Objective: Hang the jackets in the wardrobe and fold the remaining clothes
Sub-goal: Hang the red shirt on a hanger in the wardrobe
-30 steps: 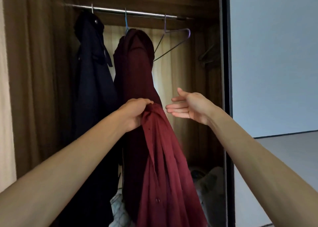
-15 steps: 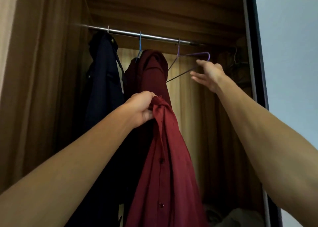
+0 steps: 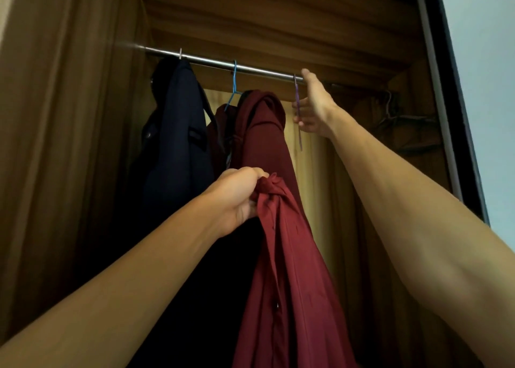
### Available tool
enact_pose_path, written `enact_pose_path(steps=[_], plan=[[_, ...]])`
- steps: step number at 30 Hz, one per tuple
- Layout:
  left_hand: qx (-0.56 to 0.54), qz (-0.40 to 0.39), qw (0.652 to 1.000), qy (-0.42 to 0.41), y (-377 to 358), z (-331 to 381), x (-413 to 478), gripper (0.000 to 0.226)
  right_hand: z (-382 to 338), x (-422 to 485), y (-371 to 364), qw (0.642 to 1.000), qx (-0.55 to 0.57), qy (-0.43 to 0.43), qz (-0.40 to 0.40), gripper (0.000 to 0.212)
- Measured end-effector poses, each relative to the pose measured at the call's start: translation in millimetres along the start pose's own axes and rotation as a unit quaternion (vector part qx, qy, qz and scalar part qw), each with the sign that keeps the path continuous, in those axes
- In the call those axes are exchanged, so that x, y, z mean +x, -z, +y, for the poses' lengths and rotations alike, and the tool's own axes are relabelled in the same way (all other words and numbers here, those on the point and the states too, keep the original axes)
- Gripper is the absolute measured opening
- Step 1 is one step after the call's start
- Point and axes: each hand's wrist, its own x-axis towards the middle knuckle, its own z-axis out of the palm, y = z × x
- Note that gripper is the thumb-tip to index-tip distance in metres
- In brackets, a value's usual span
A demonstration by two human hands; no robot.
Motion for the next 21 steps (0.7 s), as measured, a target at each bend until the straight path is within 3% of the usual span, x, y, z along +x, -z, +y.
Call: enact_pose_path(steps=[4, 6, 9, 12, 18, 21], plan=[[0.009, -0.008, 1.000, 0.000, 10.5, 1.7, 0.0, 0.011, 2.5, 11.9, -25.9, 0.988, -0.148, 0.011, 0.040, 0.069], [0.011, -0.013, 1.000, 0.004, 14.8, 1.3, -1.4, 0.013, 13.0, 22.6, -29.2, 0.983, -0.167, 0.014, 0.078, 0.063], [0.001, -0.008, 1.000, 0.004, 14.2, 2.8, -3.0, 0.012, 22.8, 35.4, -25.5, 0.982, -0.126, 0.051, 0.131, 0.049], [-0.004, -0.022, 1.000, 0.009, 10.3, 2.7, -7.9, 0.021, 23.0, 47.4, -11.9, 0.977, -0.112, 0.092, 0.155, 0.051], [-0.002, -0.056, 0.998, 0.024, 16.4, -5.9, -25.9, 0.027, 39.7, 5.7, 13.1, 0.978, -0.121, 0.129, 0.106, 0.046], [-0.037, -0.056, 0.997, 0.028, 20.1, -18.5, -38.6, 0.024, 55.0, -45.1, 25.6, 0.985, -0.022, 0.129, 0.109, 0.048]])
